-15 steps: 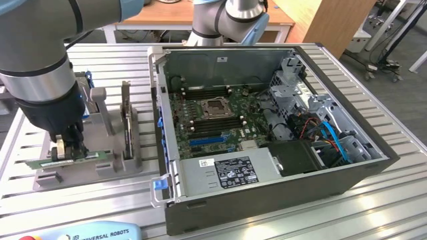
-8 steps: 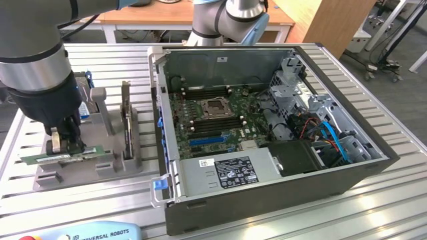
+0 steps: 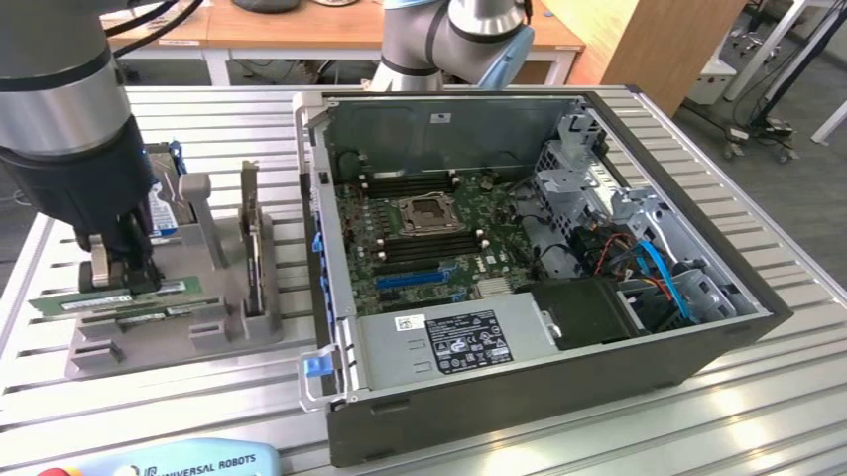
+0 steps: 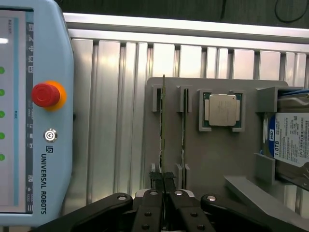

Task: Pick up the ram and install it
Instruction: 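Pick up the ram and move it above insertion slot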

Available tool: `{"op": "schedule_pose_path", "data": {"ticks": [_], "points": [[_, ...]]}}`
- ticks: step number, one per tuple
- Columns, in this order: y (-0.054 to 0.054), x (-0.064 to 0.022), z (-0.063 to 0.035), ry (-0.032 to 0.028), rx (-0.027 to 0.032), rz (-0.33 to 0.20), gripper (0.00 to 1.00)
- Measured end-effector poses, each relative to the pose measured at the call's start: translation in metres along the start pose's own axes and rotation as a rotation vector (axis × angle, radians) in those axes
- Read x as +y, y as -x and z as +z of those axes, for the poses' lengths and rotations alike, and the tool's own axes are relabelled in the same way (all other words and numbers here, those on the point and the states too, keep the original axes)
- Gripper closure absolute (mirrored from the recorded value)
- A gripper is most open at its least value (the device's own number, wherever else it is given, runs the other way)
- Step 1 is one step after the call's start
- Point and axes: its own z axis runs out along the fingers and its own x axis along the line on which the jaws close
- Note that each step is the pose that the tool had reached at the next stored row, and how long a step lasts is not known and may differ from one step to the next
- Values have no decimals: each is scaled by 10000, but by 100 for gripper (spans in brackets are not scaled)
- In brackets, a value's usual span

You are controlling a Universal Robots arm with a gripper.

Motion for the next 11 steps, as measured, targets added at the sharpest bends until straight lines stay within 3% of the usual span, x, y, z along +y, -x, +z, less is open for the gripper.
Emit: {"op": "schedule_pose_path", "data": {"ticks": [11], "points": [[3, 9, -224, 0, 0, 0, 89]]}}
